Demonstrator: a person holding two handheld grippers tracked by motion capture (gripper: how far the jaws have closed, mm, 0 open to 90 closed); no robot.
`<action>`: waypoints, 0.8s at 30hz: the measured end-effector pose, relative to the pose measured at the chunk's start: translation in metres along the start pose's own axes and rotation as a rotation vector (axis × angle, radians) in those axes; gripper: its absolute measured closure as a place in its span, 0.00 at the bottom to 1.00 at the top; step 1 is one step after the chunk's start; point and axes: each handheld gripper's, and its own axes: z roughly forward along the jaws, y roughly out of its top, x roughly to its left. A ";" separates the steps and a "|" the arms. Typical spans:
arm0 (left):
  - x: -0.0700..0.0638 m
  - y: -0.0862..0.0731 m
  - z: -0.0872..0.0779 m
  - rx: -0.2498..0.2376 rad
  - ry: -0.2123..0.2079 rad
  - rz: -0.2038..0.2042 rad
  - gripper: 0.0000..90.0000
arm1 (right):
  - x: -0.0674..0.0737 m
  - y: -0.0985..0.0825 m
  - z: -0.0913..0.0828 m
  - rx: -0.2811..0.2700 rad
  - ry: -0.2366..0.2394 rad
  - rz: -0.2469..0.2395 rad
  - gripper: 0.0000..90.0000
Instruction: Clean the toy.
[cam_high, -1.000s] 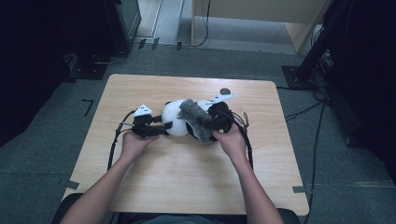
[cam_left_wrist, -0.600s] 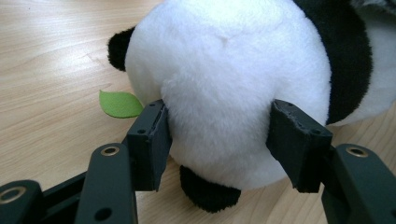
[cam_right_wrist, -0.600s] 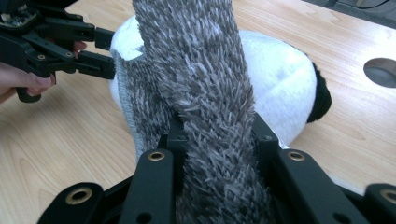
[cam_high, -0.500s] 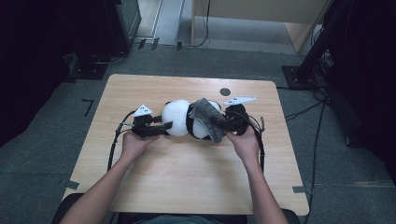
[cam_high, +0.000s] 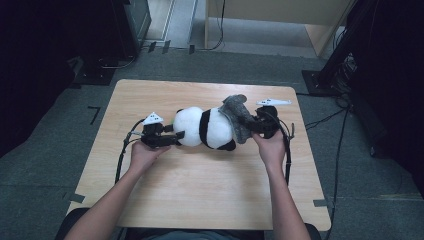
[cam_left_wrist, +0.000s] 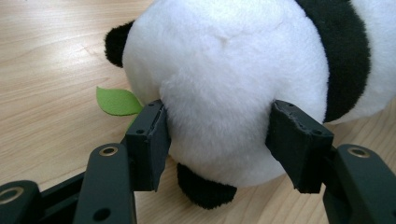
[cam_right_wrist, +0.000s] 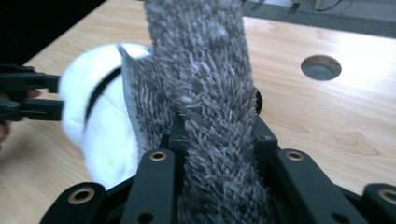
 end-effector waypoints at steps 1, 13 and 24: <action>0.000 0.000 0.000 0.000 -0.002 -0.002 0.45 | -0.001 -0.001 0.004 0.003 -0.005 -0.002 0.78; 0.000 -0.002 0.005 -0.002 -0.014 0.009 0.39 | -0.006 -0.017 0.027 -0.004 -0.033 0.014 0.75; 0.003 -0.005 0.009 0.002 -0.047 -0.013 0.31 | -0.014 -0.030 0.034 -0.003 -0.018 0.049 0.71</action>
